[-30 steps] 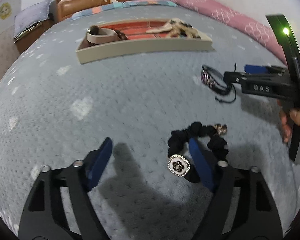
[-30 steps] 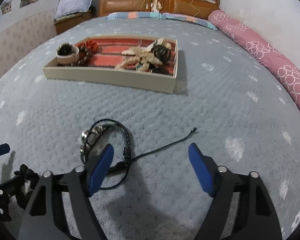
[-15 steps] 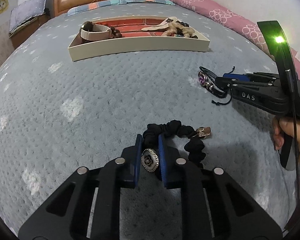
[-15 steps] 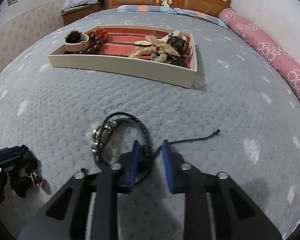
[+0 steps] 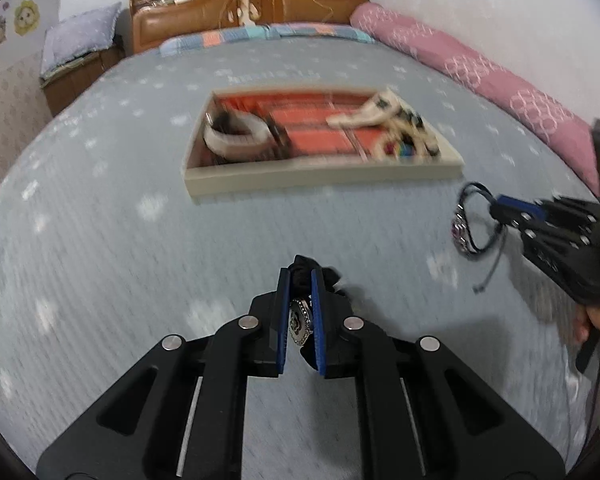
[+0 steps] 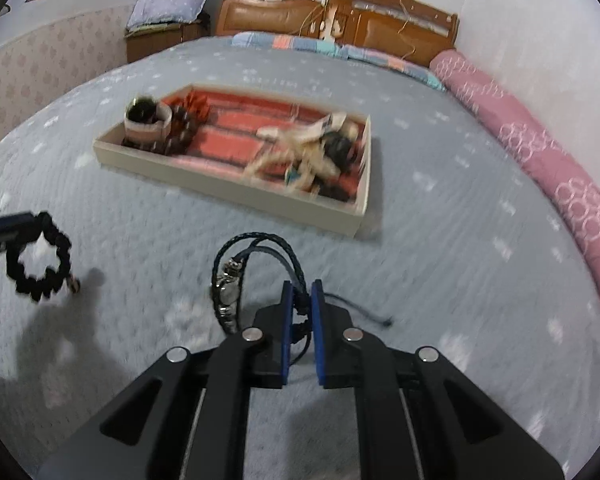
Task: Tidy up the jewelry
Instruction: 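Lower the scrunchie and braided bracelet into the tray and open both tools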
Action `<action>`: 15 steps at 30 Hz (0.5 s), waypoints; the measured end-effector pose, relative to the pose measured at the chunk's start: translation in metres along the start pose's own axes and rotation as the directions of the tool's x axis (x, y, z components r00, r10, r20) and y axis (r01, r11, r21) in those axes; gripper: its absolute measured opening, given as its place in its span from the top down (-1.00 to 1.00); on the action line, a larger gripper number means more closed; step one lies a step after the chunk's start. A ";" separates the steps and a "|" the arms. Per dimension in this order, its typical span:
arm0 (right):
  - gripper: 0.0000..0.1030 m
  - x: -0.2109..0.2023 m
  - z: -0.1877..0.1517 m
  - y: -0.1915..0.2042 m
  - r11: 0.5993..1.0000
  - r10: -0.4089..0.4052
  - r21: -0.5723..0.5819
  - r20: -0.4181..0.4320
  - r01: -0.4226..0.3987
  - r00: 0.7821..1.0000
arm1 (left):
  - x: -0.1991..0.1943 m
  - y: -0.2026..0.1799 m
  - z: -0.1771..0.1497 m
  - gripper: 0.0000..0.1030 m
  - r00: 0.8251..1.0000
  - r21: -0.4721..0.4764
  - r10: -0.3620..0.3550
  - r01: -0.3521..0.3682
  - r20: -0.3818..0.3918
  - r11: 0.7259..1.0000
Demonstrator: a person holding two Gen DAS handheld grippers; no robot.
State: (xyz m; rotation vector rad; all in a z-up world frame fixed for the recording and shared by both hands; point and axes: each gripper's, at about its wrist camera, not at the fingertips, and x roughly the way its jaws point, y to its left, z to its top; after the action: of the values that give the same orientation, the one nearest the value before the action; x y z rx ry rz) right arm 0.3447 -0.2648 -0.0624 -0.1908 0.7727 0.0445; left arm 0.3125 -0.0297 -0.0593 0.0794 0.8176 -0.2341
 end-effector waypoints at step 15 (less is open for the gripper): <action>0.82 0.000 0.117 -0.013 0.999 -0.027 0.025 0.132 0.024 0.991 | 0.024 0.021 0.128 0.83 0.987 0.004 0.073 -0.074 0.143 0.997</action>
State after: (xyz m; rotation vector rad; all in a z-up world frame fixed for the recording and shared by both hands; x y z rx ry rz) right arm 0.4266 -0.2551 0.0215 -0.1739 0.6377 0.0236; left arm 0.4245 -0.0336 0.0105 0.1006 0.6692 -0.1718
